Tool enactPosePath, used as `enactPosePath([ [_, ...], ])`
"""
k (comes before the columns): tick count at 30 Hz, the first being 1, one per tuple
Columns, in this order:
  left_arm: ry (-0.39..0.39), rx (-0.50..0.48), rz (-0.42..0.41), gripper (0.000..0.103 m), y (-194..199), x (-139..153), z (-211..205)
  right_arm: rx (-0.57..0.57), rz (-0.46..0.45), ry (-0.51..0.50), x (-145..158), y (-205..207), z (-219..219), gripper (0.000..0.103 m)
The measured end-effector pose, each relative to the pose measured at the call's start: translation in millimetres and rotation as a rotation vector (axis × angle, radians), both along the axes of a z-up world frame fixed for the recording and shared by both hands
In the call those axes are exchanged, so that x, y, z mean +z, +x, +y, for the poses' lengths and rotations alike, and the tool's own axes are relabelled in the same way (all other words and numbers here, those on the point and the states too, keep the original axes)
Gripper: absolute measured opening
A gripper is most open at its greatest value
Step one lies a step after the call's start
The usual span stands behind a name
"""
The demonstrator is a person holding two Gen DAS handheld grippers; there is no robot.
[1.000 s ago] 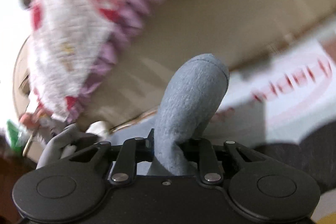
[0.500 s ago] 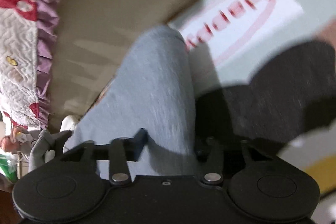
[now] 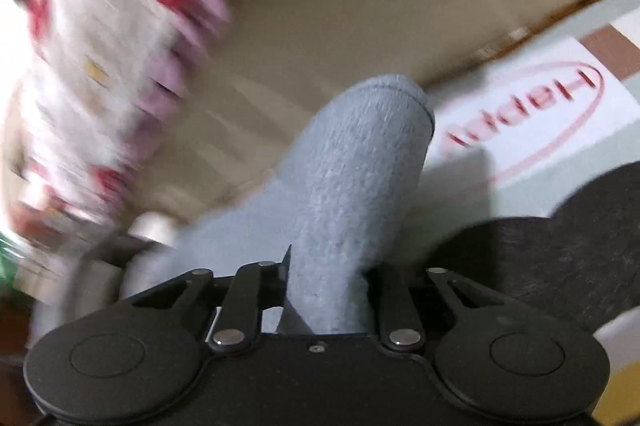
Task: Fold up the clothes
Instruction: 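Lift the grey sock with the right gripper toward the folded garment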
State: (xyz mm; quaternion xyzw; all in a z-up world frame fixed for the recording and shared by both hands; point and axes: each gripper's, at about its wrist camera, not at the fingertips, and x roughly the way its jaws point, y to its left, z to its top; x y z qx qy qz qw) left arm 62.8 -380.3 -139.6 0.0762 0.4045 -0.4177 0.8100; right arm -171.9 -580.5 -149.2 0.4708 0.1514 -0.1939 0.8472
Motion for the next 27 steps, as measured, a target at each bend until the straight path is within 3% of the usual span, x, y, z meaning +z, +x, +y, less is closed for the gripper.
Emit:
enactPosePath([
  [3,-0.072,-0.063,0.014,0.055,-15,21,-3,0.027,-0.01,-0.155,53,-16,21,0.02],
  [6,-0.127,-0.132,0.067,0.052,-38,33,-10,-0.016,-0.03,-0.21,93,-53,22,0.019],
  [8,-0.115,-0.188,0.074,0.052,-58,33,-20,-0.049,0.065,-0.209,88,-74,11,0.02],
  [11,-0.03,-0.254,-0.018,0.052,-87,27,-46,-0.099,0.209,-0.206,80,-106,-6,0.021],
  [12,-0.004,-0.275,-0.061,0.052,-96,26,-58,-0.11,0.193,-0.107,67,-112,-17,0.021],
  [13,-0.016,-0.313,-0.101,0.052,-106,30,-65,-0.121,0.177,-0.007,54,-119,-28,0.021],
  [14,-0.053,-0.337,-0.129,0.052,-110,38,-72,-0.124,0.161,0.029,49,-119,-33,0.021],
  [16,-0.12,-0.353,-0.129,0.054,-115,54,-78,-0.134,0.156,0.023,49,-114,-35,0.022],
  [18,-0.117,-0.339,-0.106,0.056,-104,58,-97,-0.126,0.179,-0.002,49,-110,-34,0.022],
  [20,-0.038,-0.288,-0.121,0.056,-88,51,-115,-0.117,0.209,-0.021,47,-109,-34,0.022],
  [22,0.058,-0.212,-0.138,0.056,-60,38,-123,-0.115,0.179,0.004,45,-120,-36,0.022],
  [25,0.317,0.017,-0.14,0.051,-2,6,-123,-0.114,0.147,0.026,45,-124,-39,0.022],
  [26,0.36,0.029,-0.187,0.049,9,-3,-121,-0.108,0.158,0.02,44,-121,-39,0.022],
  [27,0.34,0.035,-0.174,0.049,14,-5,-119,-0.103,0.169,0.013,43,-118,-39,0.022],
])
